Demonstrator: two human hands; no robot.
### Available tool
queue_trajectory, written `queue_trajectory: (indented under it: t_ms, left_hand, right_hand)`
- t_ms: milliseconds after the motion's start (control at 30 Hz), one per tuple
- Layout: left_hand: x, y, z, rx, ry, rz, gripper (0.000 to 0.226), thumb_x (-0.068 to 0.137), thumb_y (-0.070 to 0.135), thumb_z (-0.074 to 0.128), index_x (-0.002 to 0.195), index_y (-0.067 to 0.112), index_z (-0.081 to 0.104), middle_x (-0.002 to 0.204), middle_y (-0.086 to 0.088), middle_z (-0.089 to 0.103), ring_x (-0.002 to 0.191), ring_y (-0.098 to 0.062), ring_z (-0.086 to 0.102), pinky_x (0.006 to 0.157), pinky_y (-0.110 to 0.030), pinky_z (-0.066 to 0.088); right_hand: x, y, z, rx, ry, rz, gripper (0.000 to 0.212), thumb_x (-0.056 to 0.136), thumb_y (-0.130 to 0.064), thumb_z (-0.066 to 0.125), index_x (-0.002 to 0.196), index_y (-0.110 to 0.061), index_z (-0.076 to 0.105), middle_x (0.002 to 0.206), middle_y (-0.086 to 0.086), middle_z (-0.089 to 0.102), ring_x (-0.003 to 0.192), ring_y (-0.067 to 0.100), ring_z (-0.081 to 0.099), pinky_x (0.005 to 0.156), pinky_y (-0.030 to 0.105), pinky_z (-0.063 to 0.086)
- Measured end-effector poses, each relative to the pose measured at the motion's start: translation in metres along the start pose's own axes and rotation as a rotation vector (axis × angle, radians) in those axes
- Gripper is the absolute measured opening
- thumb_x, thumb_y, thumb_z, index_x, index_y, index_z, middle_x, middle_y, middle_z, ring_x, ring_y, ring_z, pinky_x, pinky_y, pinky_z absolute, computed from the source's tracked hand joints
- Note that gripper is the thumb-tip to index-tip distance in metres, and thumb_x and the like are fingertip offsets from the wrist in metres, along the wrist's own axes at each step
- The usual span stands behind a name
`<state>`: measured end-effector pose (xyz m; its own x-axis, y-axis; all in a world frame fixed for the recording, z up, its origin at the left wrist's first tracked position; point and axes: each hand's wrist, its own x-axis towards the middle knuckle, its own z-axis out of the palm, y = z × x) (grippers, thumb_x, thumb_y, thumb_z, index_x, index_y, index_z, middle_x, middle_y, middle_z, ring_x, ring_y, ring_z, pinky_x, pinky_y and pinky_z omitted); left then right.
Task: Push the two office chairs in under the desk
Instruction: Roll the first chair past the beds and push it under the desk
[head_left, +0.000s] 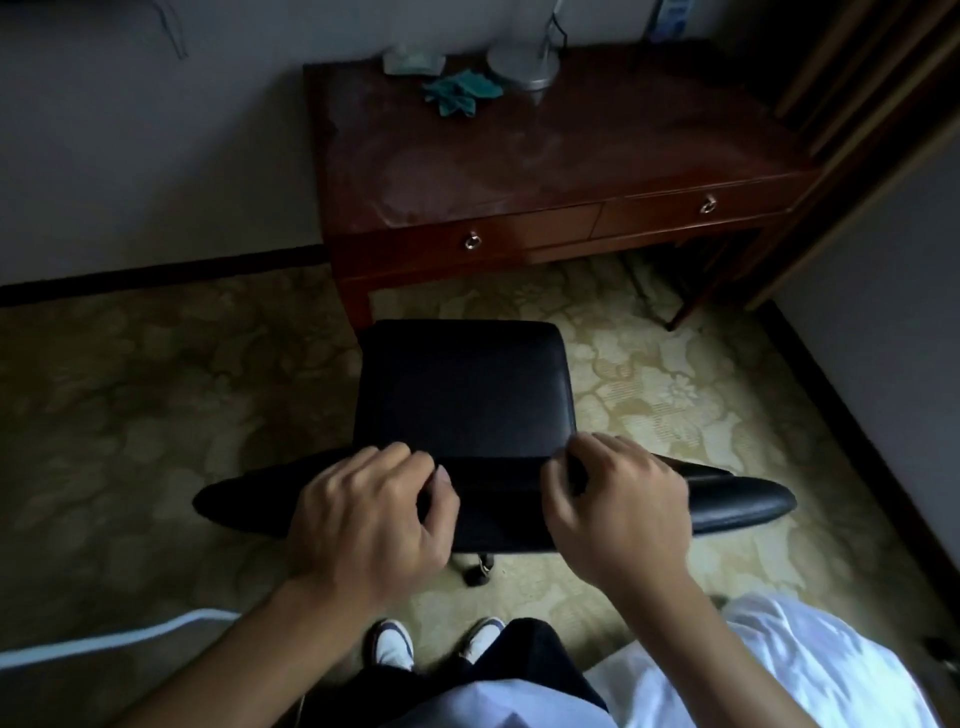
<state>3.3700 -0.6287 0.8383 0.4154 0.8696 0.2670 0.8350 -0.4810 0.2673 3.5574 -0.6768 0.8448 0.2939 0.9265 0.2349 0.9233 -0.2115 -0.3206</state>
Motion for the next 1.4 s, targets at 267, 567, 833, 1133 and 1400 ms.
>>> queue_trajectory:
  t_ms: [267,567,833,1133,1400]
  left_hand:
    - [0.043,0.043,0.028,-0.002,-0.001,-0.044,0.028,0.084,0.028,0.052,0.057,0.019,0.052,0.055,0.002,0.050,0.051,-0.022,0.051,0.052,-0.025,0.024]
    - [0.122,0.080,0.066,0.063,0.074,-0.312,0.032,0.083,0.032,0.045,0.057,0.015,0.053,0.057,0.000,0.054,0.052,-0.030,0.054,0.048,-0.026,0.019]
    - [0.216,0.086,0.098,0.067,0.187,-0.473,0.034,0.082,0.032,0.048,0.053,0.013,0.045,0.051,0.005,0.041,0.046,-0.024,0.041,0.046,-0.024,0.015]
    - [0.322,0.059,0.130,0.095,0.247,-0.495,0.037,0.081,0.030,0.050,0.051,0.011,0.040,0.042,0.007,0.027,0.040,-0.021,0.034,0.040,-0.024,0.017]
    - [0.426,0.019,0.146,0.125,0.240,-0.513,0.039,0.083,0.036,0.044,0.052,0.013,0.048,0.045,0.003,0.043,0.042,-0.021,0.042,0.043,-0.026,0.024]
  right_hand:
    - [0.054,0.056,-0.004,0.013,0.033,-0.057,0.032,0.081,-0.029,0.047,0.055,-0.015,0.036,0.049,-0.005,0.036,0.046,0.015,0.030,0.043,0.026,0.020]
    - [0.144,0.117,0.007,0.103,0.054,-0.301,0.029,0.082,-0.028,0.054,0.057,-0.020,0.043,0.052,-0.006,0.045,0.047,0.014,0.041,0.045,0.024,0.018]
    - [0.243,0.146,0.020,0.155,0.004,-0.413,0.030,0.082,-0.032,0.049,0.056,-0.018,0.048,0.053,-0.003,0.051,0.046,0.018,0.048,0.041,0.022,0.023]
    - [0.355,0.153,0.047,0.152,0.051,-0.413,0.030,0.080,-0.031,0.052,0.054,-0.016,0.052,0.052,0.000,0.055,0.045,0.023,0.052,0.044,0.022,0.026]
    - [0.463,0.142,0.077,0.172,0.067,-0.466,0.032,0.083,-0.037,0.048,0.057,-0.020,0.053,0.055,-0.002,0.057,0.043,0.021,0.050,0.045,0.022,0.022]
